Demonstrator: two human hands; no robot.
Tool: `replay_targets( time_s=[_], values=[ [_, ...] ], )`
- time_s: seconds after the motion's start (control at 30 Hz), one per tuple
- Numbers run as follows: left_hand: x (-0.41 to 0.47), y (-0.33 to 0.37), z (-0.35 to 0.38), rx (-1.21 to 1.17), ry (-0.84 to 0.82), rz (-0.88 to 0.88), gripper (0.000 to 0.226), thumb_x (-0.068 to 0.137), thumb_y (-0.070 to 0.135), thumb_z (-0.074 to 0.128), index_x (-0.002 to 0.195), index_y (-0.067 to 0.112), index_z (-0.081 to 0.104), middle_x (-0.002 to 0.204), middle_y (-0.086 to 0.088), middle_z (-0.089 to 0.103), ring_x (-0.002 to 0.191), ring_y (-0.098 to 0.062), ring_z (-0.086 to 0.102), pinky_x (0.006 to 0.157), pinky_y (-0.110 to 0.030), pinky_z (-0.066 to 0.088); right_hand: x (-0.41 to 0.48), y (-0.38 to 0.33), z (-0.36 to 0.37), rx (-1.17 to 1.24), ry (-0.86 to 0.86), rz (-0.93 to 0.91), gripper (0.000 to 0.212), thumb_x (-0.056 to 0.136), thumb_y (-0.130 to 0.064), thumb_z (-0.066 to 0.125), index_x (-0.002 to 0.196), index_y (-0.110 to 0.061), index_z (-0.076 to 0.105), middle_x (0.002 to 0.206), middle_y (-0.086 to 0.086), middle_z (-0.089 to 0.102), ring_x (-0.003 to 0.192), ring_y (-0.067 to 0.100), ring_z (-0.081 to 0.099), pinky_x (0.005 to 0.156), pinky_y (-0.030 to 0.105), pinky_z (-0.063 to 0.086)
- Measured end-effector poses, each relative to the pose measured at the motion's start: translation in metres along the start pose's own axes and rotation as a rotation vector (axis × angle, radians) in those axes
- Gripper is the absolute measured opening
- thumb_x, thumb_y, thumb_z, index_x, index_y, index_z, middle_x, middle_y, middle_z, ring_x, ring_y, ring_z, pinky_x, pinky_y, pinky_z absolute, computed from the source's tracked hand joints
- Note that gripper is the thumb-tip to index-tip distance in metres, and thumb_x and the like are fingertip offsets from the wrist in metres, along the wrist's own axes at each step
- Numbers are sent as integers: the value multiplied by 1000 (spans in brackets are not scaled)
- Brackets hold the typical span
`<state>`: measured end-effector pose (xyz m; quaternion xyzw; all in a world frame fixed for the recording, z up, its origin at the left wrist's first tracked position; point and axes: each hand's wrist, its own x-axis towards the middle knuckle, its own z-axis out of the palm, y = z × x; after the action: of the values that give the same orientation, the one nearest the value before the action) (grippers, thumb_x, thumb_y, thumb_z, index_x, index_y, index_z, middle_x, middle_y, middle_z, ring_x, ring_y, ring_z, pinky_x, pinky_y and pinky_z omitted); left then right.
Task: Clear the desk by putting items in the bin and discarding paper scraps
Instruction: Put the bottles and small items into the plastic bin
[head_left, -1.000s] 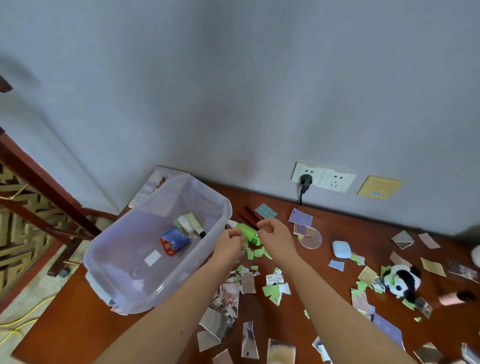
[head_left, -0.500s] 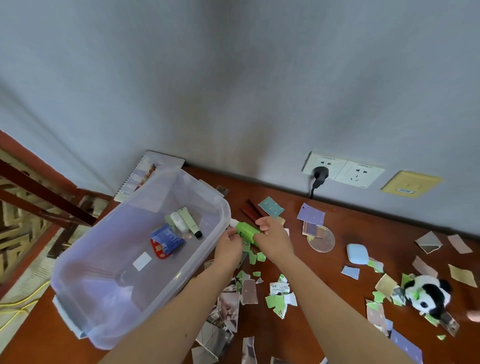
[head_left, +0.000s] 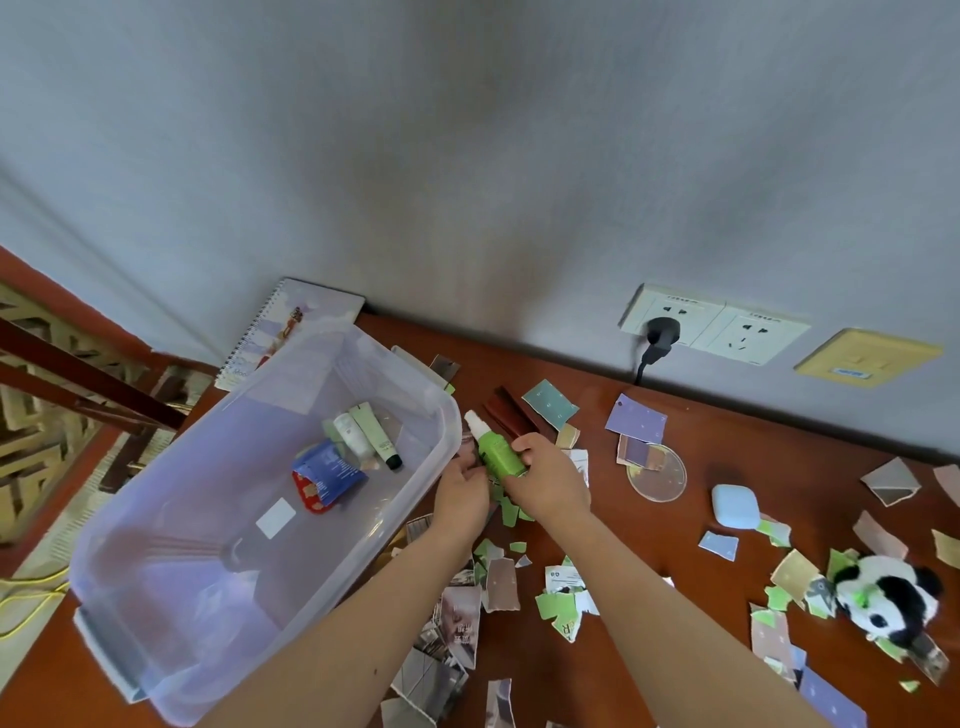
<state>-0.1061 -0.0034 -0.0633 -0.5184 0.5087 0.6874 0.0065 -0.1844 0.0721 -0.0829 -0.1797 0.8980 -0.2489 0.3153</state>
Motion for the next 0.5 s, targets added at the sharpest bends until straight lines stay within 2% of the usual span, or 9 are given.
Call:
replay_targets(
  time_s=[0.13,0.2,0.3,0.4,0.43,0.5],
  values=[
    [-1,0,-1,19,-1,-20,27,94,0,42,111,20,49,98,-10,59,94,-21,58,99,-42,49,-4,1,-2,8,-67,-4,55,84,-29,67,134,-21,47,117,3,62,109,25,59,83,29,44],
    [-3,0,-1,45,7,-17,19,94,5,43,106,14,55,99,-12,60,94,-22,57,100,-45,47,-7,3,-5,84,-99,4,55,82,-26,72,130,-17,48,104,1,60,99,22,59,80,28,44],
    [-3,1,-1,30,-15,-13,25,98,16,47,121,12,55,104,-6,62,99,-18,58,100,-42,49,-13,6,-11,324,-111,45,55,74,-12,80,122,-8,54,85,-4,60,80,13,59,80,32,48],
    [-7,9,0,10,-66,-6,28,98,29,50,123,16,53,105,0,60,100,-14,58,86,-31,51,-22,6,-22,504,-126,50,47,72,-4,80,113,-9,59,85,-2,65,74,10,61,72,35,55],
    [-8,12,1,18,-80,-9,32,98,34,51,125,17,53,109,-1,60,101,-14,58,79,-27,49,-25,4,-26,537,-146,44,44,72,-2,80,109,-12,59,85,-1,66,73,10,62,68,34,56],
    [-8,16,5,54,-77,-3,44,97,40,50,134,16,47,123,-5,58,108,-18,56,78,-26,47,-30,3,-32,576,-187,26,40,74,0,78,107,-14,59,86,1,67,74,12,64,65,32,56]
  ],
)
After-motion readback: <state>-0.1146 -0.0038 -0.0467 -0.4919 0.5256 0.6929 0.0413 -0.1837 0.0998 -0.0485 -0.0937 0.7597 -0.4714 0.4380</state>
